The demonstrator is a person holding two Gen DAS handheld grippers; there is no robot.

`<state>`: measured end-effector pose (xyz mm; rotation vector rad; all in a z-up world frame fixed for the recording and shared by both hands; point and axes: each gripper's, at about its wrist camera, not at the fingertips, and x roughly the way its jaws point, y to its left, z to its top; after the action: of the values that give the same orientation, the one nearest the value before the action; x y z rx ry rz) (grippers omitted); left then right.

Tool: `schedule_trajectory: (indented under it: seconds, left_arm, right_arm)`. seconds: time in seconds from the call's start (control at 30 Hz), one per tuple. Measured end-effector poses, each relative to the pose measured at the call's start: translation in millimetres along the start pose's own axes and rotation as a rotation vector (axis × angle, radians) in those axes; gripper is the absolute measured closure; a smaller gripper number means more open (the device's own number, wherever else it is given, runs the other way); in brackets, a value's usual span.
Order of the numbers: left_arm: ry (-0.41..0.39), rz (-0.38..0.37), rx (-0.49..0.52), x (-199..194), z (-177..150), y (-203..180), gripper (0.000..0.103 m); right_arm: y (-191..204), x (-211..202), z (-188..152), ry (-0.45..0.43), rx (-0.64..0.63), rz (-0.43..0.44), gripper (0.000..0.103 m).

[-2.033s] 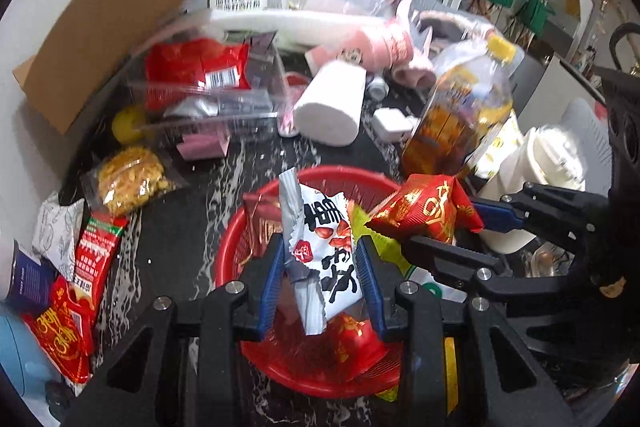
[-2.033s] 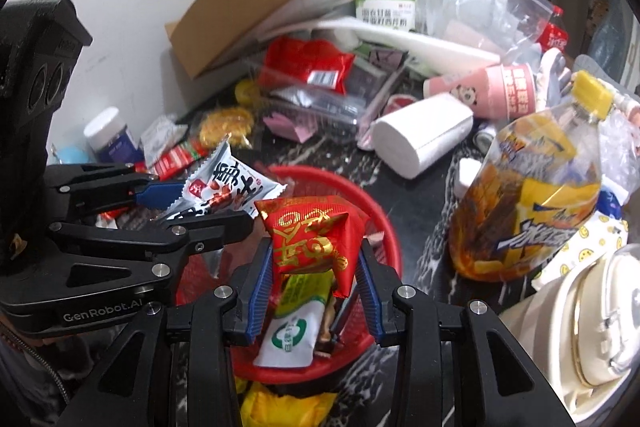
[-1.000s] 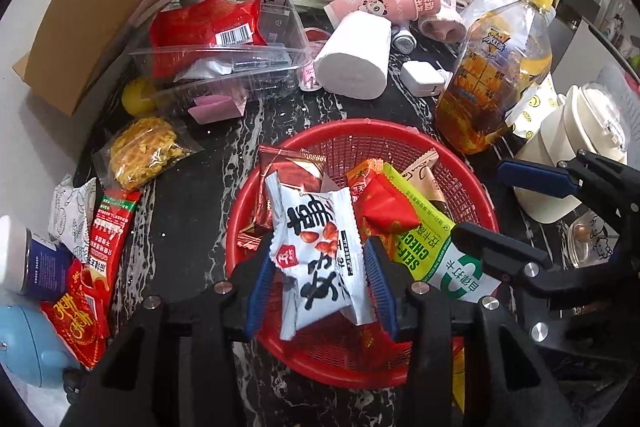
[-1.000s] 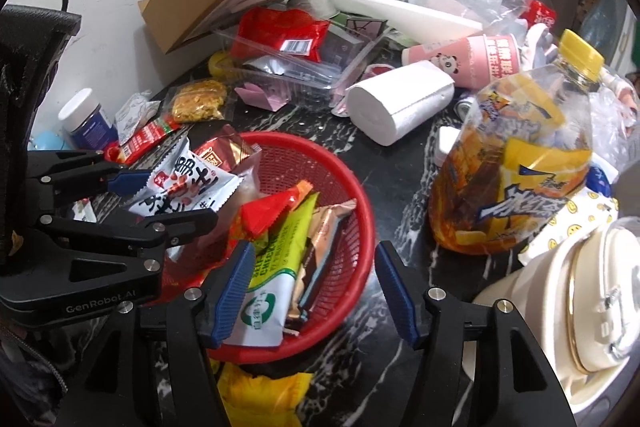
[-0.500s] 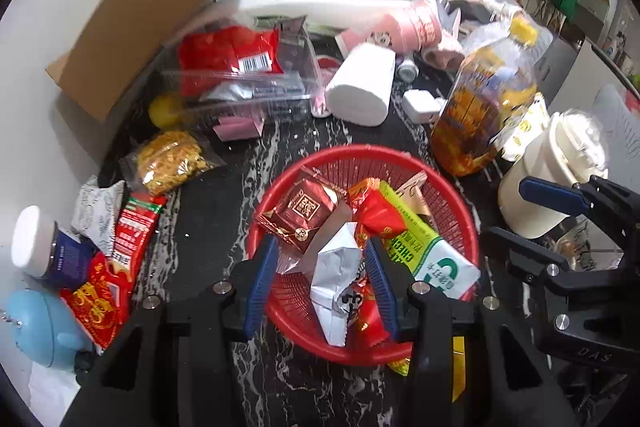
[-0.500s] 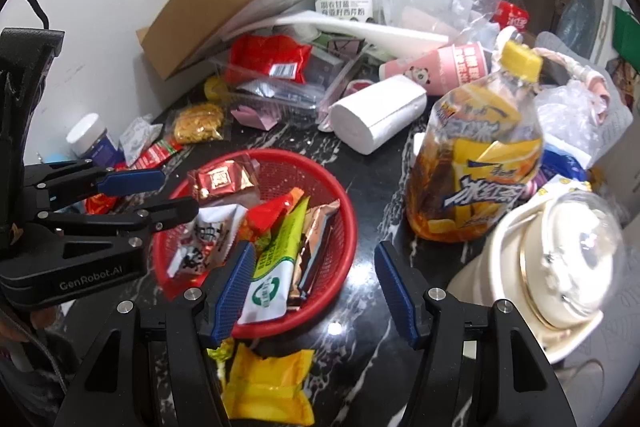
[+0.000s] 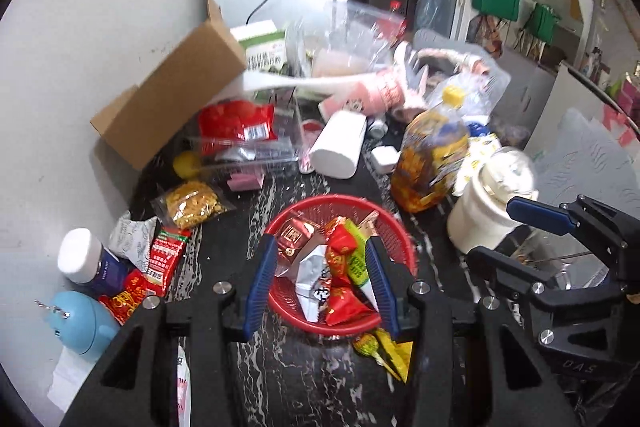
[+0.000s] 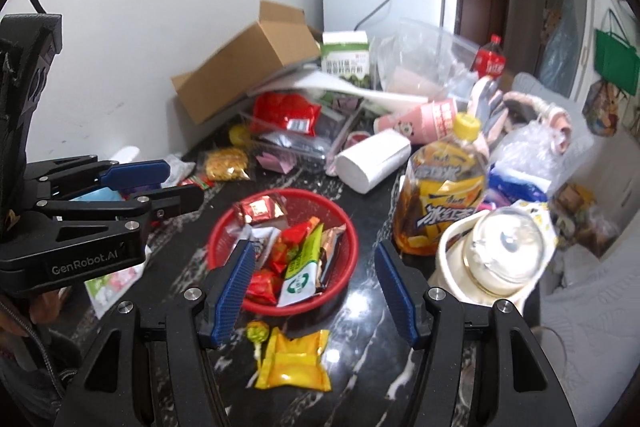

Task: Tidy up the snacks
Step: 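Move both grippers back toward the yellow packet and green lollipop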

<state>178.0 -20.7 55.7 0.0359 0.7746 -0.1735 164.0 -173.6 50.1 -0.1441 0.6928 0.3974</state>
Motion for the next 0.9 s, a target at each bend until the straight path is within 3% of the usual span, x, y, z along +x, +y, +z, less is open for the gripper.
schedule_trajectory:
  seconds: [0.53, 0.9]
  left_arm:
    - [-0.197, 0.005, 0.049, -90, -31, -30, 0.058]
    - [-0.174, -0.005, 0.042, -99, -65, -31, 0.058]
  right_arm:
    - [18, -86, -33, -0.15, 0.036, -0.028, 0.036]
    - [20, -102, -67, -0.163, 0.097, -0.042, 0.034]
